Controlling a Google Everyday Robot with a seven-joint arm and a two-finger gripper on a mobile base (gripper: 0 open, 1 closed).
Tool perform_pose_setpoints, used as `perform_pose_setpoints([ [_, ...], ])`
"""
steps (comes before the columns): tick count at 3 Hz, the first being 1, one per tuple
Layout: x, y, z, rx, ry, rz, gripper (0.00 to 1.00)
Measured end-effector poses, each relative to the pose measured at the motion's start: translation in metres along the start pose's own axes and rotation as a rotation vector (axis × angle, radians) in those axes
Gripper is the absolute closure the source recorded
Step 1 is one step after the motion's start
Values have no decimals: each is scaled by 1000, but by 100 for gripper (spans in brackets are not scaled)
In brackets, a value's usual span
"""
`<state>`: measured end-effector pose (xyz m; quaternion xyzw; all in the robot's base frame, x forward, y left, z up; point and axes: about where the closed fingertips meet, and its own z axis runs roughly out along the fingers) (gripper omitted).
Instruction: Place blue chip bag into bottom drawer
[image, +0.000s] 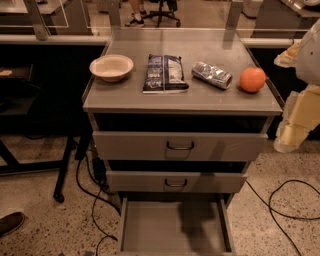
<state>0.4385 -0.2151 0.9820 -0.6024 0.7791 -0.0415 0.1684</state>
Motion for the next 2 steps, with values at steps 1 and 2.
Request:
perform_pose_setpoints([
  [1, 0, 0, 0, 0, 0, 0, 0],
  [2, -22, -16, 12, 1, 1, 3, 0],
])
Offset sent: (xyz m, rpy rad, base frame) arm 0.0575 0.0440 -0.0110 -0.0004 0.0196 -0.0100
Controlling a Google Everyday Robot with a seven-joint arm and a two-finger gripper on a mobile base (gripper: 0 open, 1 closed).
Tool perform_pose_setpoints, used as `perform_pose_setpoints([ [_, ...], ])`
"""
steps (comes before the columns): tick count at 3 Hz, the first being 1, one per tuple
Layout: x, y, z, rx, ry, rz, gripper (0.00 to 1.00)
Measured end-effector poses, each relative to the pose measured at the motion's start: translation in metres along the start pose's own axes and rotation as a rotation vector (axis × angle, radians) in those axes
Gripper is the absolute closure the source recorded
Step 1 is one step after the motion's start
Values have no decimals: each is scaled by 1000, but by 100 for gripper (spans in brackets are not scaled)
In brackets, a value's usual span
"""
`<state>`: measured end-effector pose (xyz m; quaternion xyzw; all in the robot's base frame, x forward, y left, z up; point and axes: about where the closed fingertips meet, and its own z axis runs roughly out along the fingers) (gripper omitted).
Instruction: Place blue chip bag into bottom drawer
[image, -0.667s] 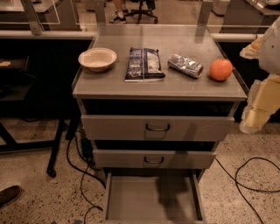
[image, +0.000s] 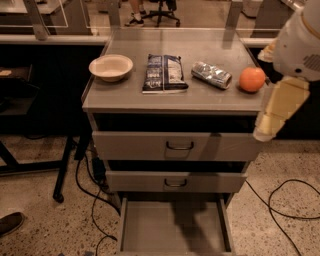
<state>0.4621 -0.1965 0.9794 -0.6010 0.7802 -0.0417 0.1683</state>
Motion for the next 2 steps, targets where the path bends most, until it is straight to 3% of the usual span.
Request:
perform_pose_setpoints([
  [1, -50, -32, 30, -53, 7, 0, 0],
  [2, -52, -33, 30, -43, 0, -4, 0],
])
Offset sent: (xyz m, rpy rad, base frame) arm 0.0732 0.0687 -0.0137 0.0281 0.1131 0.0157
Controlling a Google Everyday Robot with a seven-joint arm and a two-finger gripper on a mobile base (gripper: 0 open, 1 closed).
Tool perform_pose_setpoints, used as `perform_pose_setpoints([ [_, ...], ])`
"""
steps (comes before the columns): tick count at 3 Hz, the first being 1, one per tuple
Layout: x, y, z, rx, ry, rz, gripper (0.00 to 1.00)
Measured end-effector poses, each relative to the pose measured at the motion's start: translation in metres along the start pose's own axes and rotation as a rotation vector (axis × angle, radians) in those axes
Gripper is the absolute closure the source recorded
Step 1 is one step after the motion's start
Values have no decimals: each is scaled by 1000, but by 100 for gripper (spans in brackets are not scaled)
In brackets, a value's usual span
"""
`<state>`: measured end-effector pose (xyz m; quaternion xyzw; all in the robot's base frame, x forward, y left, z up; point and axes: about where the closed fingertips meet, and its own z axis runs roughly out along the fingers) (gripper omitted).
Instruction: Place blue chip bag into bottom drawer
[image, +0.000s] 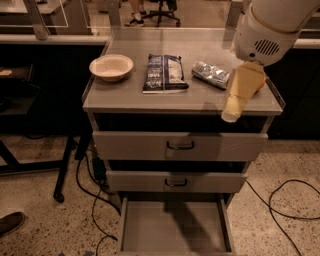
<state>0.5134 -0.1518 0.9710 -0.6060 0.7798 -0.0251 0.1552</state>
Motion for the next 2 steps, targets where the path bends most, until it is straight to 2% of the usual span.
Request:
perform_pose_setpoints([
  [1, -18, -5, 12, 0, -52, -21, 0],
  [2, -51, -29, 30, 7, -83, -43, 0],
])
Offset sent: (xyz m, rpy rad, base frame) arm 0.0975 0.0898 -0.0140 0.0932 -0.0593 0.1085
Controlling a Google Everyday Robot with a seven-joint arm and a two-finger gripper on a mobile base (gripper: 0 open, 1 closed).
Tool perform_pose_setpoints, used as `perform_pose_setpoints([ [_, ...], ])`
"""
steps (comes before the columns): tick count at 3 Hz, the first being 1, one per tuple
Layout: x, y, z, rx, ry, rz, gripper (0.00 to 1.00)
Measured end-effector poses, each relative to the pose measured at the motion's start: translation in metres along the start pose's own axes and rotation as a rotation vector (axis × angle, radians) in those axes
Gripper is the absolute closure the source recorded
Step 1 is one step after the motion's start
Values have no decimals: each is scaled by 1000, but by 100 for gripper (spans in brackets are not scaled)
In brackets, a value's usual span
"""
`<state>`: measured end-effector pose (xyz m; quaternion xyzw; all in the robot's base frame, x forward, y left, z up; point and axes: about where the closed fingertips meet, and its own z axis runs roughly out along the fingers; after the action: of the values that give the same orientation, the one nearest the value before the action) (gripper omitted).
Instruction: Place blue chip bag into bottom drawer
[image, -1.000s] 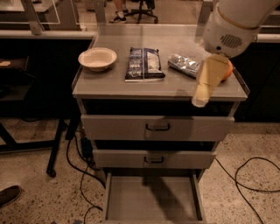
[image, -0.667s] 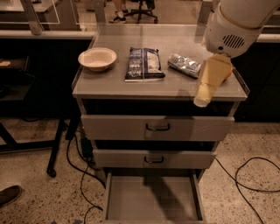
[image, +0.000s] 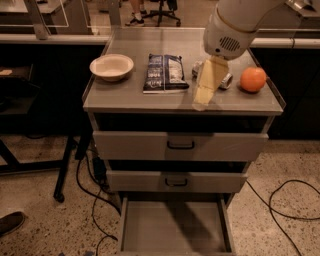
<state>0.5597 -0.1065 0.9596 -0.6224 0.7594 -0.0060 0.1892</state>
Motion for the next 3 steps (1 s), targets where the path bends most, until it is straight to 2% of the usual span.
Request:
perform_pose_setpoints([
  [1, -35, -29, 22, -12, -15, -59, 0],
  [2, -59, -50, 38, -24, -18, -94, 0],
  [3, -61, -51, 38, -18, -25, -93, 0],
])
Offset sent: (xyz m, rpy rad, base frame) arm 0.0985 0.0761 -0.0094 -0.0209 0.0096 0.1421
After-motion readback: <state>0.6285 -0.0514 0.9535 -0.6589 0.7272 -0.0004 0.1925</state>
